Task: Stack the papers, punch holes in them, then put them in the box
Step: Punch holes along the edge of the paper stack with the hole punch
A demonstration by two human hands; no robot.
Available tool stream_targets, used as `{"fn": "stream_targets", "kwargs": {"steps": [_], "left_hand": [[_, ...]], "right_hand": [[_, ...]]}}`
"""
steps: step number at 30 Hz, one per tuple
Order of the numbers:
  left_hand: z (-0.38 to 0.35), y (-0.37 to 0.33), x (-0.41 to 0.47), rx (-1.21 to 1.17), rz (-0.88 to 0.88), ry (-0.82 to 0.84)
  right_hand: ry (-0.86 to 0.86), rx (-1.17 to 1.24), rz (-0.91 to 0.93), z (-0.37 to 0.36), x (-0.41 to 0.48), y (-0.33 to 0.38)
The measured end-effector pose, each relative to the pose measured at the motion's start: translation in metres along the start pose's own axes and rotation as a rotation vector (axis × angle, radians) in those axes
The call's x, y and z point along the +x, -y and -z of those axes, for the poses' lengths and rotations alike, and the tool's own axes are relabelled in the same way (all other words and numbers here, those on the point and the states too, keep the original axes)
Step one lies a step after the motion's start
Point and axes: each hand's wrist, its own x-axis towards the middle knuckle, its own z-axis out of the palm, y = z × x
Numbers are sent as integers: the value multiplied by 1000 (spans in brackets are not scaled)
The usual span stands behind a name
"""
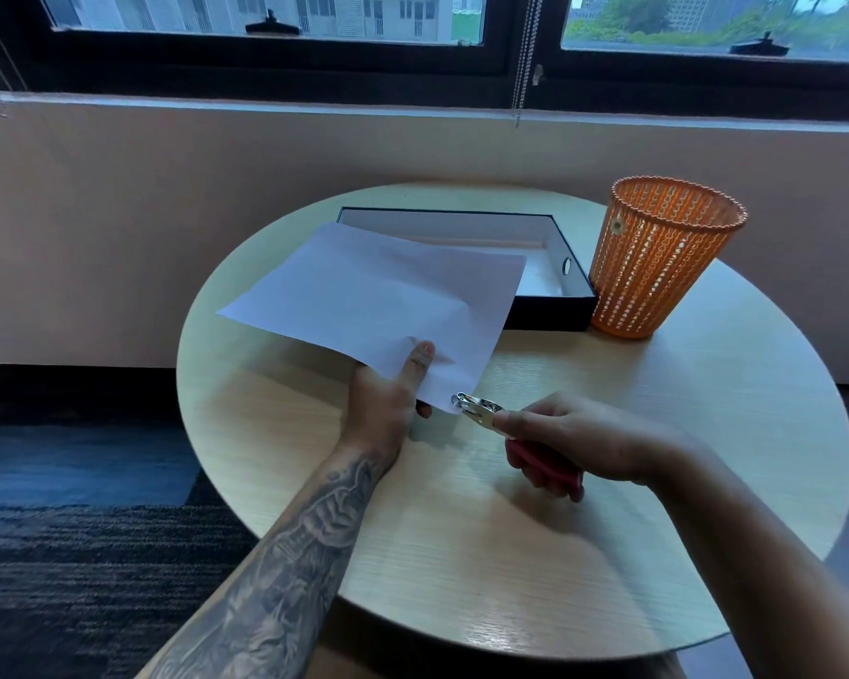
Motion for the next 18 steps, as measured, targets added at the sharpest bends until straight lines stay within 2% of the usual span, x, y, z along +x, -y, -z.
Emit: {"fn": "stream_targets", "kwargs": {"steps": [18], "left_hand": [[-4, 15, 2, 267, -175, 15]], "right_hand": [[-5, -223, -115, 6, 13, 2]]}}
